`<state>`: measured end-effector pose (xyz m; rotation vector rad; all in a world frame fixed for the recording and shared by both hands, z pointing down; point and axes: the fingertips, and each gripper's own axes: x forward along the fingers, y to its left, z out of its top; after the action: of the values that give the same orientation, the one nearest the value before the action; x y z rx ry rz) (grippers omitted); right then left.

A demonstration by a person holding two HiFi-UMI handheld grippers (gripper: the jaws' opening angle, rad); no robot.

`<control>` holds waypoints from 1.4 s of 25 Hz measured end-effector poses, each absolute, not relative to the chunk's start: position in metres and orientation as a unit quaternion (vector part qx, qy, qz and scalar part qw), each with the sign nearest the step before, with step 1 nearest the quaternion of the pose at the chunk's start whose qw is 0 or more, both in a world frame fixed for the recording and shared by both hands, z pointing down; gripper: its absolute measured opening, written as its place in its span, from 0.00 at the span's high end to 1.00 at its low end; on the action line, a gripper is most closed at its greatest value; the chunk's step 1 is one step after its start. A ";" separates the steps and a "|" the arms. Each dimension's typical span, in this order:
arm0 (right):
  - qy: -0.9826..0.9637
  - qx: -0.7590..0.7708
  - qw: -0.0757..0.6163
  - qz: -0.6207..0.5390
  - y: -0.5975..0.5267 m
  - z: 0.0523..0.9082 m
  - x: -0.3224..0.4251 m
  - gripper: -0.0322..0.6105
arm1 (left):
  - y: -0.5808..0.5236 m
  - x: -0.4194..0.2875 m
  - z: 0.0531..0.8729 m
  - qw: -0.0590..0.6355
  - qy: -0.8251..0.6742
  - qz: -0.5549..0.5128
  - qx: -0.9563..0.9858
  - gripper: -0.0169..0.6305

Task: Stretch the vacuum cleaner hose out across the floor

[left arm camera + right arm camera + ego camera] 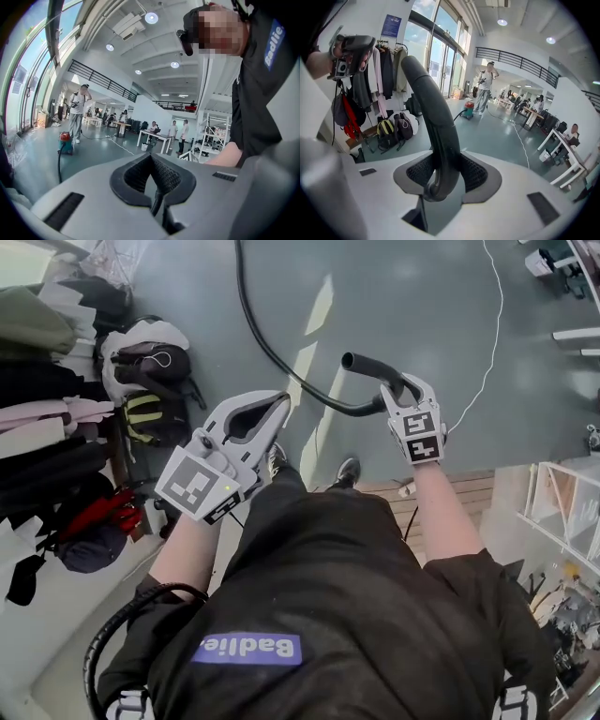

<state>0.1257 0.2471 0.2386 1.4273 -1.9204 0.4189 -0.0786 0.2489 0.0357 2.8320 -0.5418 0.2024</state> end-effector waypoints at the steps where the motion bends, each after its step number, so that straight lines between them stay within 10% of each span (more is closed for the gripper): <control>1: -0.746 0.544 0.347 0.164 0.255 0.243 0.135 0.68 | 0.258 -0.067 0.037 0.127 -0.194 0.072 0.970 0.98; 18: -0.762 0.537 0.326 0.158 0.349 0.270 0.150 0.68 | 0.365 -0.026 0.066 0.135 -0.176 0.089 0.971 0.98; 35: -0.706 0.605 0.305 0.205 0.504 0.288 -0.031 0.68 | 0.507 -0.232 0.107 0.093 -0.112 0.026 0.989 0.98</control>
<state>-0.0306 0.5043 0.2876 1.6015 -1.8695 0.5421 -0.2322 0.5069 0.1069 2.9359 -0.3318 0.0774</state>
